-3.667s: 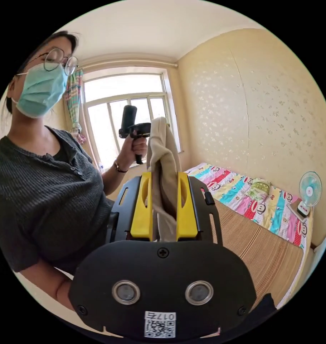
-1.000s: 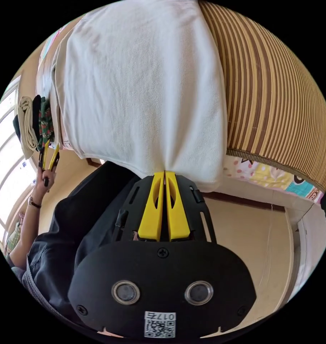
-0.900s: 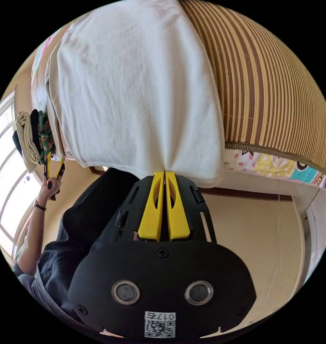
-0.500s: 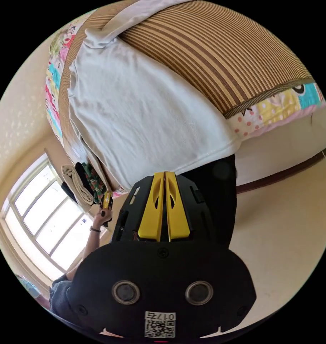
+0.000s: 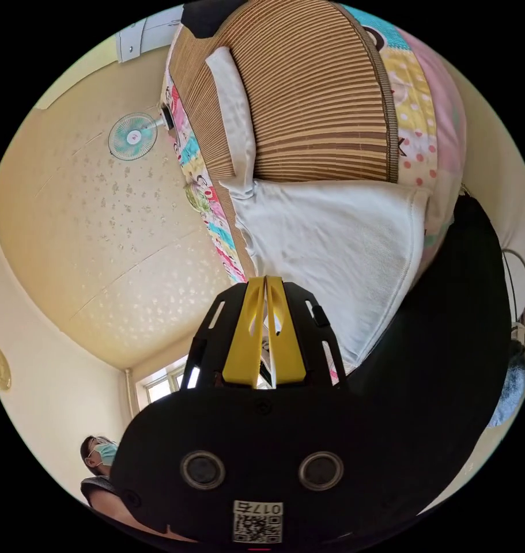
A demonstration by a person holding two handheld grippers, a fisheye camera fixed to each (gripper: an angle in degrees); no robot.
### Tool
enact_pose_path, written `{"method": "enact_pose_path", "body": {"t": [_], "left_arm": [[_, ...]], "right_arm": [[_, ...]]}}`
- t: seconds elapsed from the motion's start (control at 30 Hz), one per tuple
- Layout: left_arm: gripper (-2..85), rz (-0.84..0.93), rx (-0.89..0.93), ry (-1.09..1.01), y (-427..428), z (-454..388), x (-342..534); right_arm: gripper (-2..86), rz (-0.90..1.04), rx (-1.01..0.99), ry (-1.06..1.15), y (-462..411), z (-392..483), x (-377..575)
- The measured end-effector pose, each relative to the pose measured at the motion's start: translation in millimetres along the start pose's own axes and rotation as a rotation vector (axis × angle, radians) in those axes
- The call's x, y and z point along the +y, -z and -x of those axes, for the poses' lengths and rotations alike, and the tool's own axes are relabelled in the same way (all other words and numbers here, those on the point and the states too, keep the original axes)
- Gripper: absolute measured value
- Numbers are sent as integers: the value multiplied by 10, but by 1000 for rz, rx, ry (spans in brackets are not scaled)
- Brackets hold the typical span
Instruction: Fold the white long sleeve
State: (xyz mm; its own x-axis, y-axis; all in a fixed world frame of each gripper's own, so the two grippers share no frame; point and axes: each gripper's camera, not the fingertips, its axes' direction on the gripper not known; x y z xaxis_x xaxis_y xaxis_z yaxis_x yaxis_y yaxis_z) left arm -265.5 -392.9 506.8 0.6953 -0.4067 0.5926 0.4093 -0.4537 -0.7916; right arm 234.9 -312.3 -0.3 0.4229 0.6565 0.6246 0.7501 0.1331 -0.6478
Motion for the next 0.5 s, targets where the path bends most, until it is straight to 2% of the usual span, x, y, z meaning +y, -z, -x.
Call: {"method": "enact_pose_path", "body": {"t": [0.1, 0.2, 0.3, 0.43, 0.5], "left_arm": [[10, 5, 70, -143, -296, -651, -107], [14, 89, 132, -287, -824, -1496, 44], [18, 148, 173, -438, -1381, -2409, 474], [26, 333, 273, -597, -2307, -3433, 1247], [33, 438, 209, -599, -2798, -3706, 1570]], "right_arm": [[3, -7, -2, 12, 256, 24, -151], [3, -42, -51, -1, 556, 13, -314], [3, -63, -73, -16, 848, -6, -503], [4, -20, -36, -31, 1163, -16, -767], [4, -1, -30, -37, 1276, -16, -874]]}}
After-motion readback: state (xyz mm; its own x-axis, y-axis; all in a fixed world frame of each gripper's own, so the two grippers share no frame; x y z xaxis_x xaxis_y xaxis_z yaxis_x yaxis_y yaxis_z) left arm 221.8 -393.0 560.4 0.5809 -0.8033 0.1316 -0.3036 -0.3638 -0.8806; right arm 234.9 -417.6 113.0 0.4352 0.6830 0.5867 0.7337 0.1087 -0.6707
